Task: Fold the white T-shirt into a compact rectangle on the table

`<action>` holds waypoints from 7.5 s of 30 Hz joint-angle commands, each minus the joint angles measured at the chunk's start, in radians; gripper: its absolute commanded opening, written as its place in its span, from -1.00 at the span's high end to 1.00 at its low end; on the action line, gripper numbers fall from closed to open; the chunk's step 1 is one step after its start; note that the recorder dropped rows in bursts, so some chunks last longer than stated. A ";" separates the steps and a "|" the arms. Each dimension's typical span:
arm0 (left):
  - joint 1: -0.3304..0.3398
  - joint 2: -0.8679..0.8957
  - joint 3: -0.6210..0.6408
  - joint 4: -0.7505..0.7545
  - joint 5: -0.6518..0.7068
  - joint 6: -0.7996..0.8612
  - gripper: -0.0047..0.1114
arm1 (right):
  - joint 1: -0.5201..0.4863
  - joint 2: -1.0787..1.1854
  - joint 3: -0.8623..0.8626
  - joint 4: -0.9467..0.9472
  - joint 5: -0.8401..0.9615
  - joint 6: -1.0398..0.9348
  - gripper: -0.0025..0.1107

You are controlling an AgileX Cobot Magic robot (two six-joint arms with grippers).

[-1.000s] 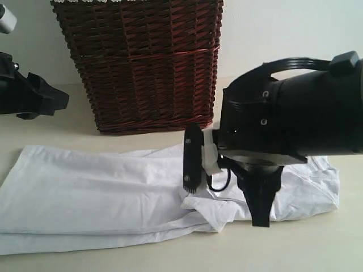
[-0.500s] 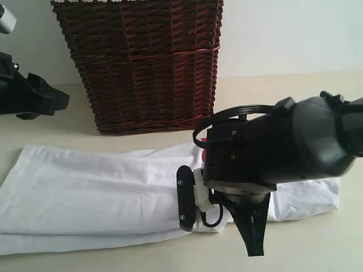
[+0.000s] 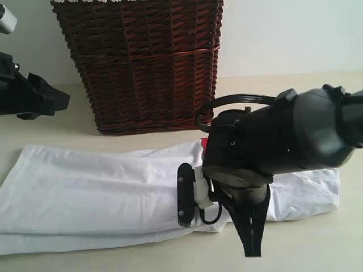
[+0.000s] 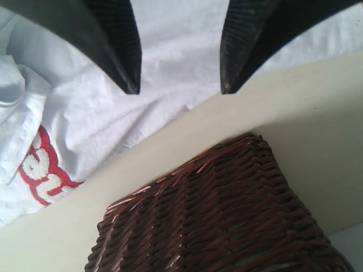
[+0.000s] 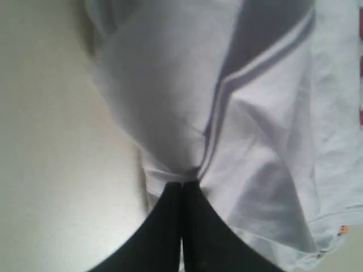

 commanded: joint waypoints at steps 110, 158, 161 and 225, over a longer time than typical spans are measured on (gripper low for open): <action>-0.004 -0.003 0.002 -0.018 0.012 0.008 0.15 | -0.049 -0.015 -0.070 -0.720 0.021 0.854 0.31; -0.004 0.003 0.002 -0.030 0.046 0.009 0.15 | -0.181 -0.024 -0.196 0.110 -0.054 0.088 0.96; -0.004 0.026 0.002 -0.030 0.070 0.009 0.15 | -0.211 0.029 -0.196 0.188 0.009 0.043 0.96; 0.157 -0.534 0.075 0.005 0.041 -0.283 0.82 | -1.032 0.007 -0.102 0.779 -0.107 -0.035 0.02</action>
